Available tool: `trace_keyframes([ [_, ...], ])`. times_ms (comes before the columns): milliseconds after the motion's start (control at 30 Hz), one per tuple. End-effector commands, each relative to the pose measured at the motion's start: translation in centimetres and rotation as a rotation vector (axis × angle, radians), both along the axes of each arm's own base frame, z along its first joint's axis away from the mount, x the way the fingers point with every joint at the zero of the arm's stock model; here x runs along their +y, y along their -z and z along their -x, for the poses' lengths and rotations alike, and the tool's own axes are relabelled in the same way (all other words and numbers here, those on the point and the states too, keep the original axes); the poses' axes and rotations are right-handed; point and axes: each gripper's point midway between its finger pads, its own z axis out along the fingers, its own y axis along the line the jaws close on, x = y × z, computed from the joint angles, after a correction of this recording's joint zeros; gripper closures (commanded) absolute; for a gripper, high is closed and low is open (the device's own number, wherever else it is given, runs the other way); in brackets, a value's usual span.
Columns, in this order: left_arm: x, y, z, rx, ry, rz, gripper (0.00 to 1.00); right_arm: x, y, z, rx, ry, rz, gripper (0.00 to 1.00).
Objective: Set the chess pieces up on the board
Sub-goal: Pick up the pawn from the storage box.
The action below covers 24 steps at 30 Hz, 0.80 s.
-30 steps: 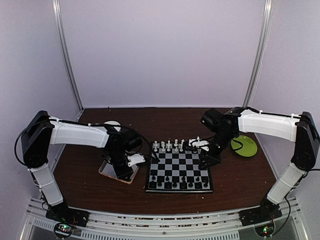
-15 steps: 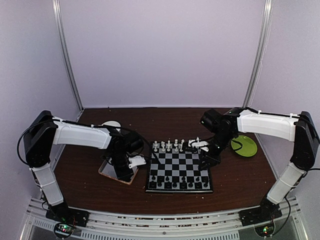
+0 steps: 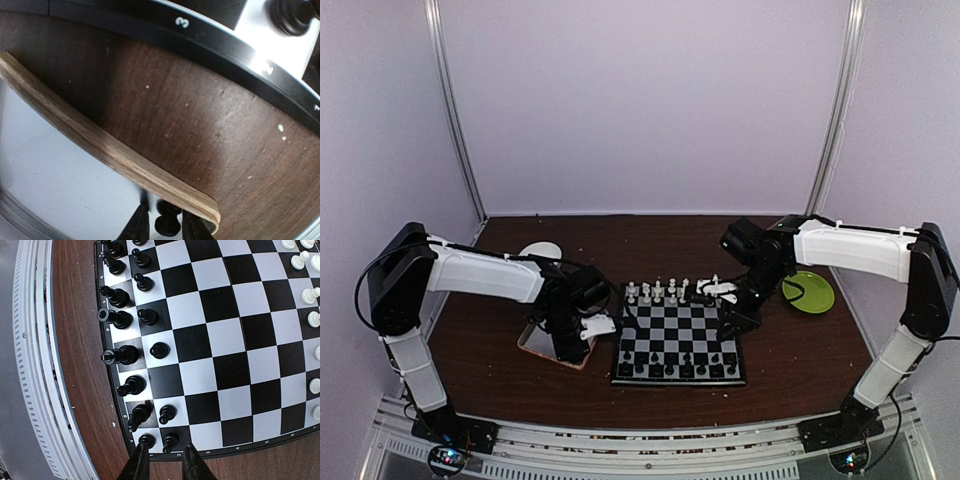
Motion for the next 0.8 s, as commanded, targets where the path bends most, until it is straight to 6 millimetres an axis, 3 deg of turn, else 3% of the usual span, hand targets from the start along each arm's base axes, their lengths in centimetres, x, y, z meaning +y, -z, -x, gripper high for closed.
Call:
trace_keyframes([
  [0,0.7,0.2,0.5,-0.004,0.025,-0.018,0.75,0.3,-0.3,0.1,0.006,-0.015,-0.002,0.77],
  [233,0.7,0.2,0.5,-0.011,0.038,-0.026,0.76,0.4,-0.4,0.1,0.006,-0.015,-0.004,0.77],
  [500,0.7,0.2,0.7,0.001,0.044,-0.027,0.85,0.5,-0.3,0.2,0.009,-0.017,-0.001,0.77],
  [600,0.8,-0.7,0.4,-0.027,0.034,-0.028,0.89,0.6,-0.5,0.2,0.008,-0.017,-0.007,0.77],
  [767,1.2,-3.9,-1.2,-0.106,-0.007,-0.014,0.92,1.1,-2.1,-0.4,-0.027,0.010,-0.052,0.78],
])
